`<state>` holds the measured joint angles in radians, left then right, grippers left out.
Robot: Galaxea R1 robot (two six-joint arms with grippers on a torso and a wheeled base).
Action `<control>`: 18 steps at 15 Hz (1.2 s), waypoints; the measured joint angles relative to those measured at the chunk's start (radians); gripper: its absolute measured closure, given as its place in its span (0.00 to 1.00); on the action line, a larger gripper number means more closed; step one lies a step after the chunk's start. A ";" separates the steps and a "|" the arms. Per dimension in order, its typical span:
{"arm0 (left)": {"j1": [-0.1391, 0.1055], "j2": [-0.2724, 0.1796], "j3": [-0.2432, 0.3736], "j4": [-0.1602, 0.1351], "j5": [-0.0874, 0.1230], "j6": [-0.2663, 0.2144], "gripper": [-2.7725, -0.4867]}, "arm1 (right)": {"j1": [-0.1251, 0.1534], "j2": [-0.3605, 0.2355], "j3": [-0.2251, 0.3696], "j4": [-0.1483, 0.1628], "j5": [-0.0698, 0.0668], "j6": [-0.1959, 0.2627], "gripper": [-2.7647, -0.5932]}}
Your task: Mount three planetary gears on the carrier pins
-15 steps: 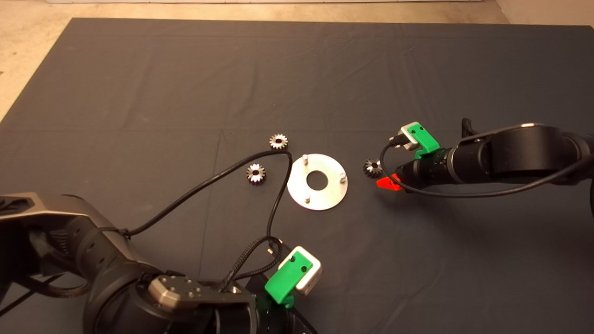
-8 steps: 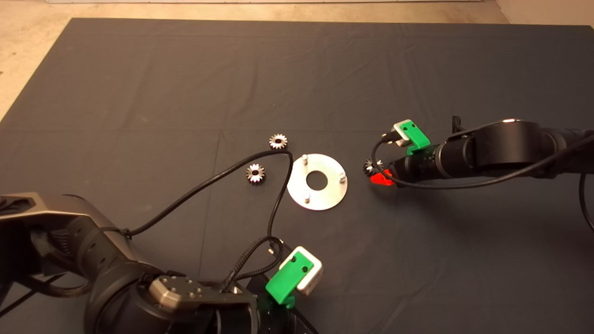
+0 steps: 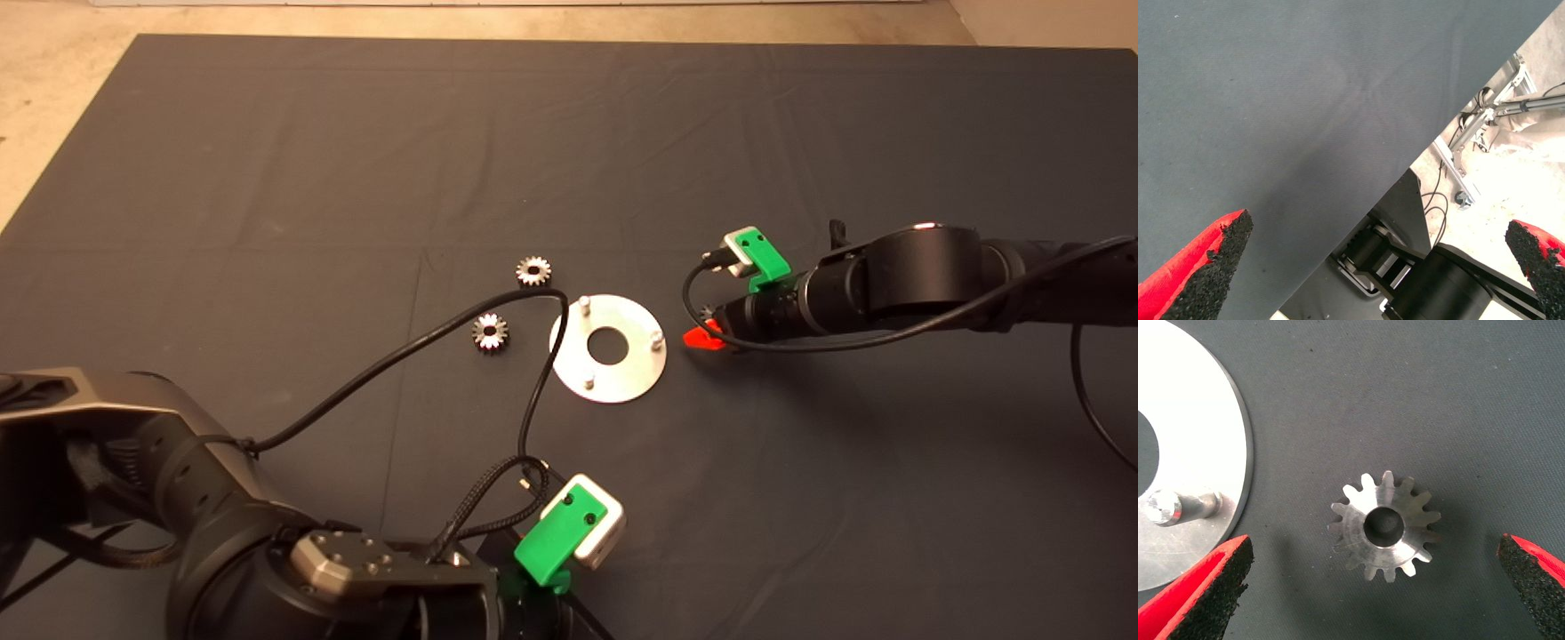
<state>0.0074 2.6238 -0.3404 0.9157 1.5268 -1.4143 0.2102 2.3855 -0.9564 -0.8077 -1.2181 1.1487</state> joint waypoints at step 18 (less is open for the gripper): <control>0.000 0.005 0.000 0.002 0.001 -0.014 0.01 | -0.023 0.004 -0.044 0.000 0.034 -0.003 0.28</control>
<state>0.0072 2.6291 -0.3404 0.9172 1.5274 -1.4283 0.1877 2.3896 -1.0001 -0.8077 -1.1843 1.1453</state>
